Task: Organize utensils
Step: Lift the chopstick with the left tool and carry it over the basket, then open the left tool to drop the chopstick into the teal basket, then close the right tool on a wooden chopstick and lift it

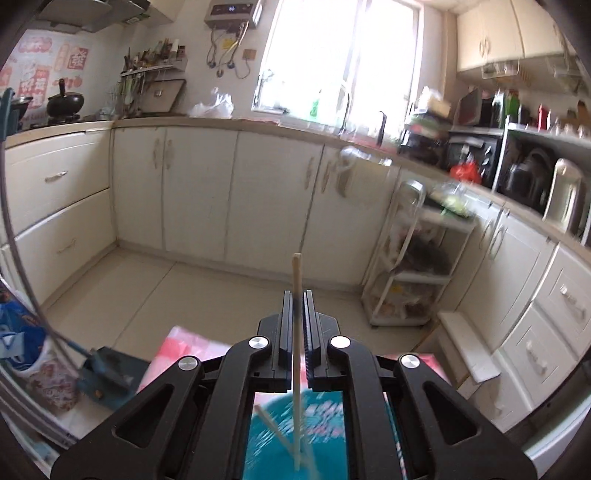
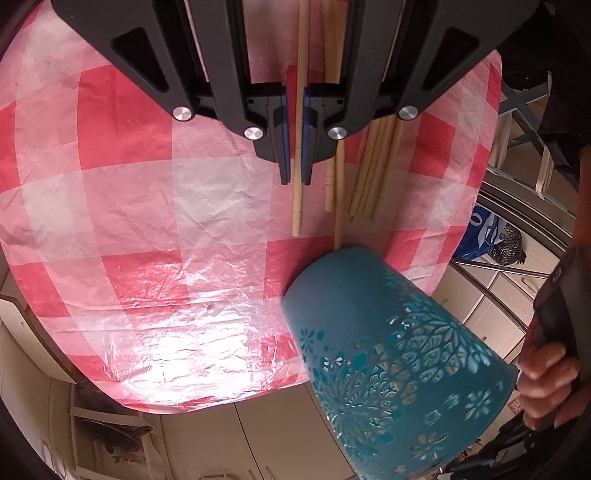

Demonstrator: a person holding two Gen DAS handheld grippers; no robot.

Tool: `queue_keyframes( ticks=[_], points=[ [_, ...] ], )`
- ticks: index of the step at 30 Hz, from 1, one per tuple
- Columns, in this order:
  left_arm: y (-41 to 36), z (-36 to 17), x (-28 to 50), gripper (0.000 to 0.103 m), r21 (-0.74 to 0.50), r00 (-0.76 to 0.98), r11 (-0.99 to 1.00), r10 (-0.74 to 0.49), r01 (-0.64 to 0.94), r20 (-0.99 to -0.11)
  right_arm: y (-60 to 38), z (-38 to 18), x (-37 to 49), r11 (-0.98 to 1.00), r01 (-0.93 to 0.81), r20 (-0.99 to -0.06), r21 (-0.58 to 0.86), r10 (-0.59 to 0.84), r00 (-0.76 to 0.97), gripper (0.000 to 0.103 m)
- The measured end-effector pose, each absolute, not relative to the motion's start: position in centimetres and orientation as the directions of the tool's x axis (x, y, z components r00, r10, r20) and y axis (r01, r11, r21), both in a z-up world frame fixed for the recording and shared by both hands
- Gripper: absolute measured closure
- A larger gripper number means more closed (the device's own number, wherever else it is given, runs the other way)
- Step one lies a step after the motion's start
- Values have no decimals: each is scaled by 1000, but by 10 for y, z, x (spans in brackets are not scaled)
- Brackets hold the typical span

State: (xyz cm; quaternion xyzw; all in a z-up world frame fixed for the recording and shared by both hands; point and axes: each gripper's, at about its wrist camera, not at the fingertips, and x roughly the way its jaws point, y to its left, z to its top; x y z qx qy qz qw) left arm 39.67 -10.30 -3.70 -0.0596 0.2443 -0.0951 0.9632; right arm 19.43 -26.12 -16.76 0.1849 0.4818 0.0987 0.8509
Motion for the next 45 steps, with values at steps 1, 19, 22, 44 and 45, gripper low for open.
queue_keyframes(
  ticks=[1, 19, 22, 44, 45],
  points=[
    [-103, -40, 397, 94, -155, 852, 975, -215, 159, -478, -260, -168, 194, 912, 12, -783, 411, 346, 517, 97],
    [-34, -76, 281, 35, -167, 788, 979, -196, 119, -583, -299, -169, 181, 760, 92, -654, 643, 482, 583, 97],
    [-24, -91, 284, 34, -203, 748, 974, -208, 100, -631, -307, -170, 174, 731, 106, -630, 674, 493, 601, 97],
    [-22, -94, 289, 34, -221, 711, 967, -242, 125, -660, -221, -153, 181, 992, -51, -808, 118, 125, 576, 97],
    [-20, -94, 289, 34, -224, 709, 967, -243, 122, -662, -232, -147, 177, 983, -28, -794, 184, 165, 585, 97]
  ],
)
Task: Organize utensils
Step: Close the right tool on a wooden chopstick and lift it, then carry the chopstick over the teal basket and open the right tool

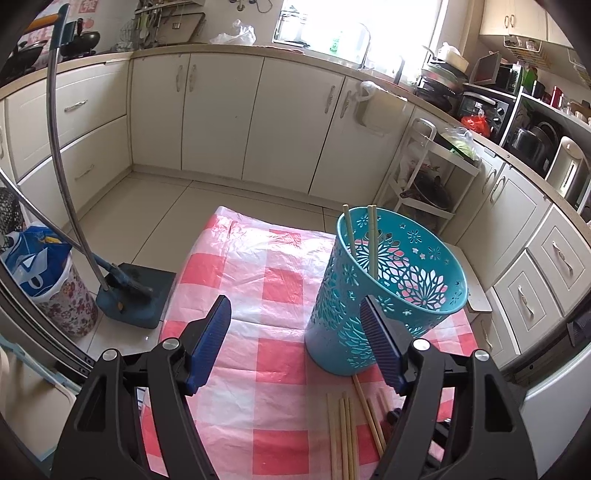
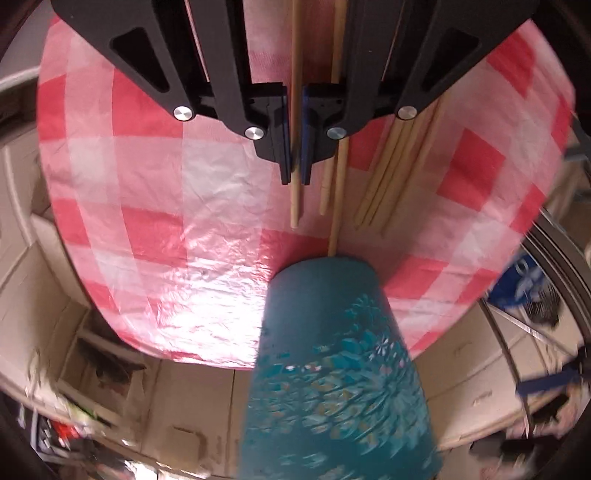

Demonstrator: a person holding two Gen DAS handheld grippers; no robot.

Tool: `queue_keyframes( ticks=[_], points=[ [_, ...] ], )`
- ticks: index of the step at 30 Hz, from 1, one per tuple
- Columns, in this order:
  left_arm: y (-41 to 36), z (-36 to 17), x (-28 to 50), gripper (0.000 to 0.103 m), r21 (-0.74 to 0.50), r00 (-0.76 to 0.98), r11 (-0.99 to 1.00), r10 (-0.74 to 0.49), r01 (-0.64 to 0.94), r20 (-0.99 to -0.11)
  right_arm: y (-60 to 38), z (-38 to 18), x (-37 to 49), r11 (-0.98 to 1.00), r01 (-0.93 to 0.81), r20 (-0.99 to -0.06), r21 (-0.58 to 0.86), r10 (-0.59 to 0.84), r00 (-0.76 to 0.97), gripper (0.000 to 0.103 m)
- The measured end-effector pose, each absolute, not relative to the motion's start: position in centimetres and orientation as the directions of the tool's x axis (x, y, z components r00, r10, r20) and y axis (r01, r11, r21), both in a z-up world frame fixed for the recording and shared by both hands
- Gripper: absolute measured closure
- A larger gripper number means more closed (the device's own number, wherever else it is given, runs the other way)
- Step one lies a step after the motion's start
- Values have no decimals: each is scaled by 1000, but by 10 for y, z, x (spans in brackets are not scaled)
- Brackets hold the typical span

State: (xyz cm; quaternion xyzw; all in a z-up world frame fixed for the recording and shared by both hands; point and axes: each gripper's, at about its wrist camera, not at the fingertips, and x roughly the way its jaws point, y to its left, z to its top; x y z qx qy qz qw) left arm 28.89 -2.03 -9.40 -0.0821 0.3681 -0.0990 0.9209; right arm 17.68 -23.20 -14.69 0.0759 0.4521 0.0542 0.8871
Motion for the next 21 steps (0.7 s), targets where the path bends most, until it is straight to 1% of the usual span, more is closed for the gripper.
queue_keyframes(
  ticks=[2, 3, 4, 7, 9, 10, 13, 16, 21],
  points=[
    [-18, -94, 289, 34, -230, 708, 966, -243, 116, -663, -256, -129, 167, 952, 7, -745, 306, 235, 624, 97],
    [-18, -93, 289, 34, -232, 708, 966, -243, 114, -663, -268, -118, 163, 928, 14, -708, 373, 274, 651, 97],
    [-17, -93, 289, 34, -235, 707, 966, -243, 111, -664, -282, -100, 157, 894, 13, -652, 448, 317, 689, 97],
    [-13, -94, 290, 34, -246, 707, 964, -244, 101, -664, -298, -59, 156, 828, -36, -505, 559, 375, 777, 97],
    [-12, -94, 290, 34, -250, 706, 964, -241, 94, -666, -303, -23, 160, 796, -89, -387, 598, 384, 838, 97],
    [-11, -95, 290, 34, -252, 706, 963, -241, 90, -666, -303, -7, 166, 786, -110, -336, 608, 381, 861, 97],
    [-10, -94, 291, 33, -255, 708, 963, -237, 83, -665, -296, 25, 188, 786, -141, -247, 603, 351, 903, 97],
    [-10, -94, 290, 32, -255, 710, 964, -234, 80, -663, -283, 40, 220, 812, -128, -214, 570, 297, 930, 97],
    [-8, -94, 290, 31, -245, 711, 966, -226, 78, -666, -256, 42, 263, 885, -20, -211, 465, 133, 968, 97]
  ],
)
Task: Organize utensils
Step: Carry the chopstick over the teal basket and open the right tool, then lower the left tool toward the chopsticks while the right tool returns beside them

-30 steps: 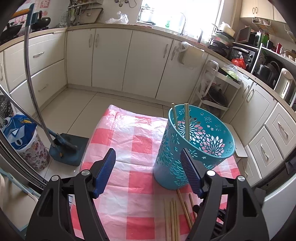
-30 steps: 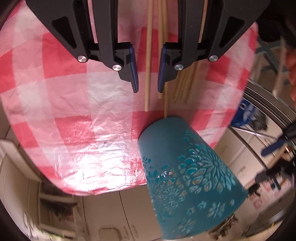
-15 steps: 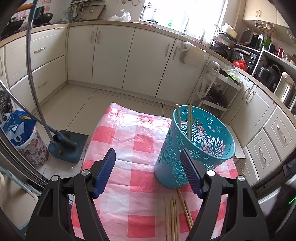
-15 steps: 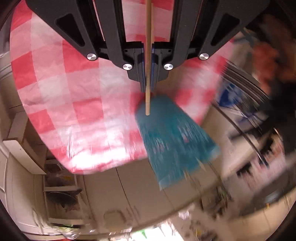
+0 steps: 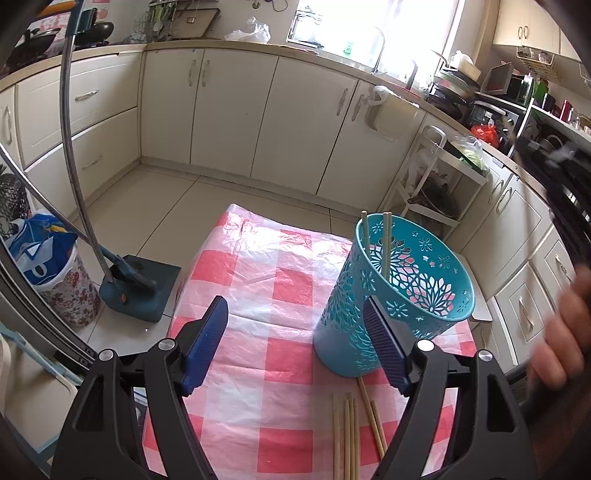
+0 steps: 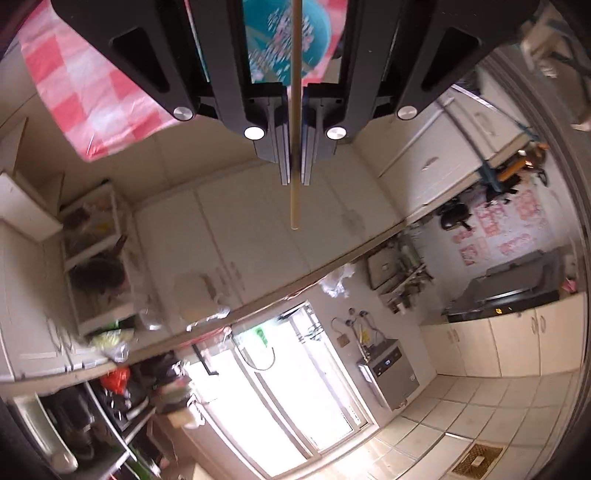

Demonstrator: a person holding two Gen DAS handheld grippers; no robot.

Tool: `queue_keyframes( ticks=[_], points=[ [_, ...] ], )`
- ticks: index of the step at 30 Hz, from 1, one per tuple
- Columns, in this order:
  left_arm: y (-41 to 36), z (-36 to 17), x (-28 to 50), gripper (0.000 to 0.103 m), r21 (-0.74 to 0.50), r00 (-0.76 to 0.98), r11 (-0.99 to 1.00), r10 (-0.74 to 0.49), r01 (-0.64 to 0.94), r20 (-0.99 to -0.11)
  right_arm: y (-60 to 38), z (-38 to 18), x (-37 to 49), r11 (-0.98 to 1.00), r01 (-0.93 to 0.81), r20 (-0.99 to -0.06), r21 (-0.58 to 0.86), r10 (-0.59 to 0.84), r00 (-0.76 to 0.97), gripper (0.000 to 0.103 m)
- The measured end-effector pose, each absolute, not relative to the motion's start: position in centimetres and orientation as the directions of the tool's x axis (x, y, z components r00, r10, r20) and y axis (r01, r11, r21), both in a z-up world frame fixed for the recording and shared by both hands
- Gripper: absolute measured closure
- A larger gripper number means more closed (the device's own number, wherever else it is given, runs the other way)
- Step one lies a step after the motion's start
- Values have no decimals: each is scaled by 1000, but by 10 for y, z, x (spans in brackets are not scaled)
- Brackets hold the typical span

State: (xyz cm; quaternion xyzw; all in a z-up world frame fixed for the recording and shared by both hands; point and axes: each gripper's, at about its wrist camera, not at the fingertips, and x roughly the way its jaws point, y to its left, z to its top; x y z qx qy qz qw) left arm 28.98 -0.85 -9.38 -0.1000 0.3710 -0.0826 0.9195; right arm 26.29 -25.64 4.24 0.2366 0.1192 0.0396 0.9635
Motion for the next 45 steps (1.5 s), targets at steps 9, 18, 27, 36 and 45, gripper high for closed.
queue_keyframes(
  ticks=[9, 18, 27, 36, 45],
  points=[
    [-7, -92, 289, 30, -231, 709, 969, -223, 87, -669, -237, 9, 296, 929, 97, -295, 356, 13, 955, 97],
    [-10, -96, 289, 29, -217, 697, 972, -220, 94, -683, -228, 9, 253, 946, 20, -312, 323, 87, 946, 79],
    [-22, -114, 297, 27, -163, 622, 979, -201, 119, -756, -230, -74, 182, 963, -28, -569, 269, 183, 801, 77],
    [-51, -143, 299, 27, -129, 519, 968, -226, 217, -824, -201, -158, 217, 970, -90, -762, 227, 234, 604, 85],
    [-68, -157, 307, 27, -118, 482, 963, -225, 242, -847, -189, -164, 209, 977, -171, -797, 128, 204, 568, 100]
  ],
)
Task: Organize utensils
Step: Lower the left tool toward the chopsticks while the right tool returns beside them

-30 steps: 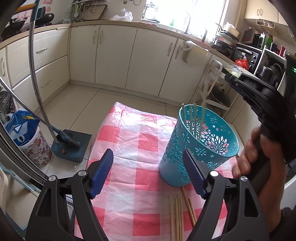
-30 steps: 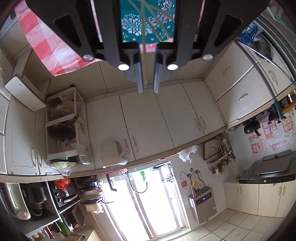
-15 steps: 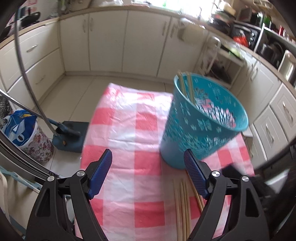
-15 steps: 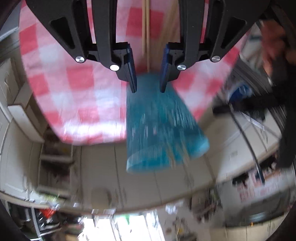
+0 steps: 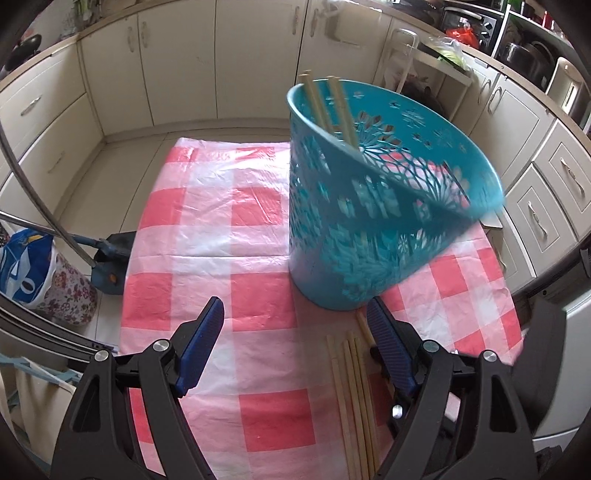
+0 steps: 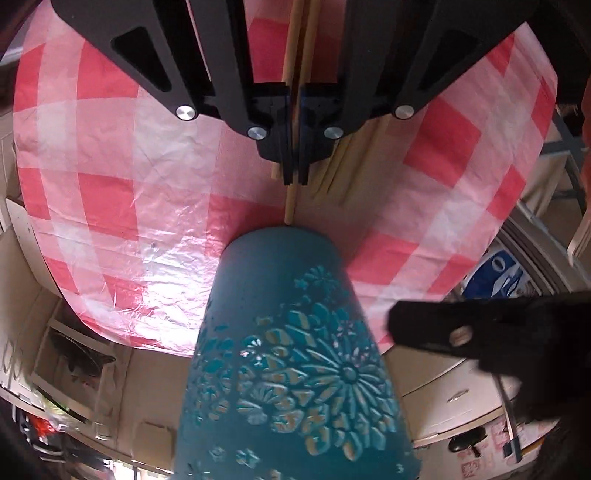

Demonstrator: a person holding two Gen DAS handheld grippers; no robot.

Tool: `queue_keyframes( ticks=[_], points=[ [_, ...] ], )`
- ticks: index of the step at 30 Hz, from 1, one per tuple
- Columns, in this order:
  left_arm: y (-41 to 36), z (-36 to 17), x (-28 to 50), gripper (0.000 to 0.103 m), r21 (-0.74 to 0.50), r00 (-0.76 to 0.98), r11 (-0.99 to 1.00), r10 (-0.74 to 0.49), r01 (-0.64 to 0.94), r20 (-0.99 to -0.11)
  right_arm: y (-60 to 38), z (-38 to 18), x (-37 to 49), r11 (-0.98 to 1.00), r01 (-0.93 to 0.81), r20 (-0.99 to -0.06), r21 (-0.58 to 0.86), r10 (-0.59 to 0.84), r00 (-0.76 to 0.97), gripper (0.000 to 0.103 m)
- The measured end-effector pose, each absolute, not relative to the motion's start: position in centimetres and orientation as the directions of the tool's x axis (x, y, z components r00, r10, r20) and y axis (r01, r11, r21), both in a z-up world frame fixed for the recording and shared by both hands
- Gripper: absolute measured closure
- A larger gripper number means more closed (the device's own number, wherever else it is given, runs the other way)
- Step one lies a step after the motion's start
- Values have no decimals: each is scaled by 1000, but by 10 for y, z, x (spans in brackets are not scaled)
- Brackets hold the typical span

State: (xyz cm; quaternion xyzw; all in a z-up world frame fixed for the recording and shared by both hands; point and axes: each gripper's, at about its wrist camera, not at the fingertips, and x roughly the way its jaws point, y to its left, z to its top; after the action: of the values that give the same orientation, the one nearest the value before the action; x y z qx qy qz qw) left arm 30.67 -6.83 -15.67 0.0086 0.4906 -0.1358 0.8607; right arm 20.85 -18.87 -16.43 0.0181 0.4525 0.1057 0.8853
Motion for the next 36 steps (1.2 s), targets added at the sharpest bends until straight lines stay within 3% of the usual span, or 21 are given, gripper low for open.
queue_keyframes(
  ticks=[9, 13, 22, 25, 36],
  points=[
    [-70, -167, 315, 27, -130, 459, 967, -220, 220, -861, -187, -164, 188, 965, -224, -799, 138, 242, 550, 100],
    [-70, -164, 313, 27, -116, 464, 966, -215, 233, -859, -218, -152, 172, 961, -137, -763, 241, 275, 586, 100],
    [-66, -183, 292, 26, -45, 441, 961, -167, 274, -882, -224, -162, 158, 960, -90, -781, 265, 268, 564, 100],
    [-67, -200, 285, 26, -14, 416, 957, -139, 289, -899, -216, -160, 166, 964, -89, -774, 250, 254, 580, 75],
    [-77, -223, 275, 26, -9, 381, 949, -136, 316, -914, -206, -169, 174, 986, -88, -791, 140, 165, 589, 79]
  ],
)
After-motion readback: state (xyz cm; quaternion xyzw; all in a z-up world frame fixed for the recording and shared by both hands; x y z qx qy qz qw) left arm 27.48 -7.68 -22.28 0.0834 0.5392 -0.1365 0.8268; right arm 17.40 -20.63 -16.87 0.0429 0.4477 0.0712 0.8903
